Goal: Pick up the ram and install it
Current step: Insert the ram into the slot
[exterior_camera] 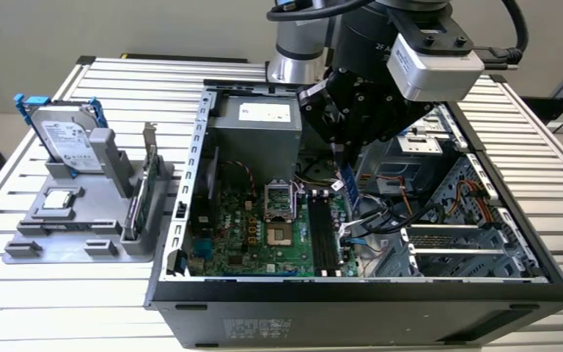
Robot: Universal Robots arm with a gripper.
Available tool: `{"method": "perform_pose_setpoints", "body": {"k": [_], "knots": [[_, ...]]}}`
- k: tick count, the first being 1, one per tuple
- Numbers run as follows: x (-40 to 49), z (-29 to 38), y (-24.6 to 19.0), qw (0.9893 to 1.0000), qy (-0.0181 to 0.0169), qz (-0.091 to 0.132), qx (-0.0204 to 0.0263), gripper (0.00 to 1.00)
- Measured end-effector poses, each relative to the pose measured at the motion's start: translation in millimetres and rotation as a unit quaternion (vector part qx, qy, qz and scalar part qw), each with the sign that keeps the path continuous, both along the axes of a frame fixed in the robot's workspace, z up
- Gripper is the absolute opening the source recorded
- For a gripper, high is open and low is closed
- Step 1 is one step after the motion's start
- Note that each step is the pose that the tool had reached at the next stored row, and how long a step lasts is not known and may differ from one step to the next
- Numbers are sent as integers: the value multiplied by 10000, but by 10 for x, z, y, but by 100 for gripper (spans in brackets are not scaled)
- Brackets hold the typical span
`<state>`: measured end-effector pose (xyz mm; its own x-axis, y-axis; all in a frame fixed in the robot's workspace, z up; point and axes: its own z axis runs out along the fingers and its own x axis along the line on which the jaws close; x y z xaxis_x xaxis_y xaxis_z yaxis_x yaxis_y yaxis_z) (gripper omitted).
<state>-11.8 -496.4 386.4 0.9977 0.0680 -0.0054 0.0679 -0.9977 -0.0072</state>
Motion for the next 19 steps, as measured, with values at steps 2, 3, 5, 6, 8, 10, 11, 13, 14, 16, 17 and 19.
{"method": "perform_pose_setpoints", "body": {"k": [2, 3, 5, 6, 8, 10, 11, 13, 14, 16, 17, 19], "knots": [[0, 0, 0, 10000, 2, -1, 0, 0], [0, 2, 0, 10000, 5, -2, -2, 0], [-1, 1, 0, 10000, 6, -2, -1, 0], [0, 0, 0, 10000, 6, -1, -1, 0], [0, 1, 0, 10000, 7, 0, -1, 0], [0, 0, 0, 10000, 8, -1, 0, 0], [0, 1, 0, 10000, 8, -1, 0, 0], [0, 0, 0, 10000, 9, -1, 0, 0], [0, 1, 0, 10000, 21, -1, -1, 0], [0, 1, 0, 10000, 32, -1, -2, 0], [0, -1, 0, 10000, 32, -1, -2, 0], [0, -5, 0, 10000, 32, -1, -4, 0]]}}
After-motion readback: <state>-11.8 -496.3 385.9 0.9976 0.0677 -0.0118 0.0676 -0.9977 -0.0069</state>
